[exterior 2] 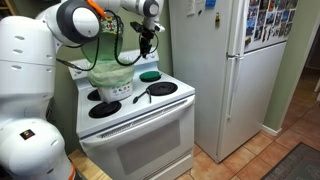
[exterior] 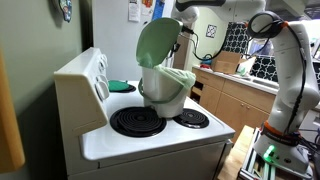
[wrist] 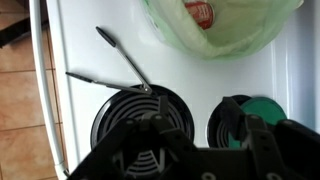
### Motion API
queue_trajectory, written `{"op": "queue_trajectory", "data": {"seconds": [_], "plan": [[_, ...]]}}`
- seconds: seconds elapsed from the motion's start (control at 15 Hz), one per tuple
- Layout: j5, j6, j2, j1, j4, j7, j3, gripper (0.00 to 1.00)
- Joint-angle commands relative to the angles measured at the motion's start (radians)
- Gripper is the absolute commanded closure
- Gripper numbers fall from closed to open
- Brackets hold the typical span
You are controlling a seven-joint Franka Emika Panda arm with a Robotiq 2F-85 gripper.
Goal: Use the clipper to move the soda can from the stove into the waste bin
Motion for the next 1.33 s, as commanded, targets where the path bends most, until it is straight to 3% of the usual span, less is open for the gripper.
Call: {"op": "queue_trajectory", "data": {"seconds": [0.0,0.13,0.4,0.8,1.0,1.27], "plan": [[-0.067,0.058,-0.137,-0.002,-0.091,-0.158,-0.005,0.10],[-0.063,0.061,-0.198,-0.008,-0.129,-0.208,-0.005,0.00],[-0.035,0.069,-0.324,-0.026,-0.261,-0.251,-0.018,0.00],[-0.102,0.097,-0.440,-0.057,-0.435,-0.318,-0.032,0.00],[-0.163,0.175,-0.472,-0.070,-0.501,-0.390,-0.033,0.00],[-0.114,0.259,-0.502,-0.081,-0.563,-0.479,-0.039,0.00]]}}
